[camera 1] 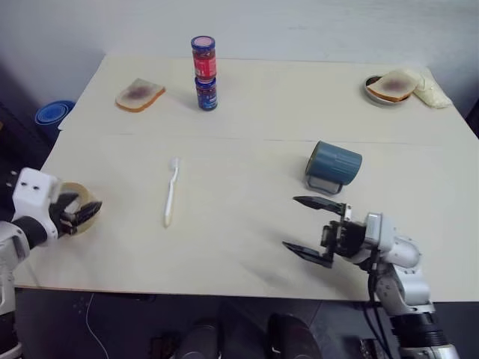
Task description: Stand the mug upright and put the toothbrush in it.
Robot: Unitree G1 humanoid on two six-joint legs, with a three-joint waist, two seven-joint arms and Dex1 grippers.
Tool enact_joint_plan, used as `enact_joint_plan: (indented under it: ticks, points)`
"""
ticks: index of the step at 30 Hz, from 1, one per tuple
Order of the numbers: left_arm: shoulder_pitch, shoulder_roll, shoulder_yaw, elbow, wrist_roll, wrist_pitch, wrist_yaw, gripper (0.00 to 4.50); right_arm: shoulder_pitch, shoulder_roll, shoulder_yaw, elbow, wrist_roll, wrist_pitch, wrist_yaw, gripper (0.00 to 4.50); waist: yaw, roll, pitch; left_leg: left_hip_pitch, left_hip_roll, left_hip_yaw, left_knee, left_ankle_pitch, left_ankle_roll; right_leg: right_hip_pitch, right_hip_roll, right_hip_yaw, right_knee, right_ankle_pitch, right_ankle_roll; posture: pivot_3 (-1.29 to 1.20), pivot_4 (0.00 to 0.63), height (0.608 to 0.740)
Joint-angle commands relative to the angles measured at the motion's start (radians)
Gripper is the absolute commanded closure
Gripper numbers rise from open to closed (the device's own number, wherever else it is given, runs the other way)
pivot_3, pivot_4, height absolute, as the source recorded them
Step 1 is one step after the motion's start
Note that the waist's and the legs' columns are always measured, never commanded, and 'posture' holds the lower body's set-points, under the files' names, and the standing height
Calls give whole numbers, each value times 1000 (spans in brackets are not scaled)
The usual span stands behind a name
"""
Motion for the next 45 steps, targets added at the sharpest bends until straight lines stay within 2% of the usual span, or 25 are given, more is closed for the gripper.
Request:
enact_joint_plan:
  ticks: [1,2,4,7,10,13,16,20,24,28,32,35,40,41,45]
  points:
    - [33,80,110,-63,-64,-162,-147,1448,63,-75,-119,48,3,-41,25,0,-2,0,0,0,0,1,0,0,0,0,0,0,0,0,0,0,150,740]
    - [56,96,126,-63,-62,-216,-187,1448,82,-96,-144,68,2,-42,27,0,-4,0,0,0,0,1,0,0,0,0,0,0,-1,0,0,0,150,740]
    - [85,89,157,-100,-155,-303,-325,1448,129,-148,-193,132,-17,-49,43,0,-7,2,0,1,0,3,-2,0,0,0,0,-1,-1,0,0,0,150,740]
    - [139,66,109,-130,-202,-357,-408,900,161,-198,-235,248,-68,-77,34,0,-10,2,0,2,1,4,-2,0,0,1,0,0,-2,0,0,0,150,740]
    - [215,-9,-32,-156,-224,-409,-474,26,150,-215,-234,263,-102,-64,-3,0,-19,5,-1,4,1,6,-2,0,0,2,0,1,-2,0,0,0,150,740]
    - [253,-58,-113,-147,-248,-415,-496,26,102,-247,-197,193,-214,58,-147,0,-29,5,0,4,4,9,-3,0,0,1,3,3,-1,0,0,0,150,740]
    - [239,-79,-148,-155,-260,-427,-482,26,56,-273,-160,119,-257,174,-211,0,-27,5,0,4,7,10,-2,0,-1,-1,4,3,-1,0,0,0,150,740]
    - [202,-127,-196,-180,-301,-435,-452,26,-104,-322,-29,-26,-374,453,-305,0,-23,6,-1,4,5,10,-1,0,-1,-1,4,3,-1,0,0,0,150,740]
    - [208,-158,-258,-212,-298,-442,-426,26,-274,-333,110,-104,-433,730,-322,0,-21,6,-1,2,5,7,0,0,-1,-1,3,3,-1,0,0,0,150,740]
    - [227,-172,-290,-247,-304,-437,-397,26,-415,-291,196,-42,-523,845,-399,0,-21,6,-1,-1,4,2,1,0,-1,-1,3,3,-2,0,-1,0,150,740]
    - [247,-169,-292,-280,-312,-435,-371,26,-486,-289,269,48,-588,877,-403,0,-20,5,-1,-2,2,2,1,0,-1,-1,2,1,-2,0,-1,0,150,740]
    - [263,-166,-280,-297,-317,-437,-350,0,-529,-297,321,102,-629,918,-383,581,-23,5,-1,-2,2,3,1,0,0,-1,3,-1,-2,0,-1,0,150,740]
    - [277,-166,-284,-316,-324,-437,-321,0,-562,-296,356,132,-642,953,-349,2324,-22,5,-1,-1,3,3,1,0,0,-1,3,-1,-2,0,-1,0,150,740]
    - [279,-167,-287,-318,-323,-439,-316,0,-565,-289,353,139,-639,950,-352,2535,-22,5,-1,-1,3,3,1,0,0,-1,3,-1,-2,0,-1,0,150,740]
    - [279,-166,-297,-318,-321,-444,-305,0,-572,-274,337,164,-619,926,-336,3840,-22,5,-1,-1,3,3,1,0,0,-1,3,-1,-2,0,-1,0,150,740]
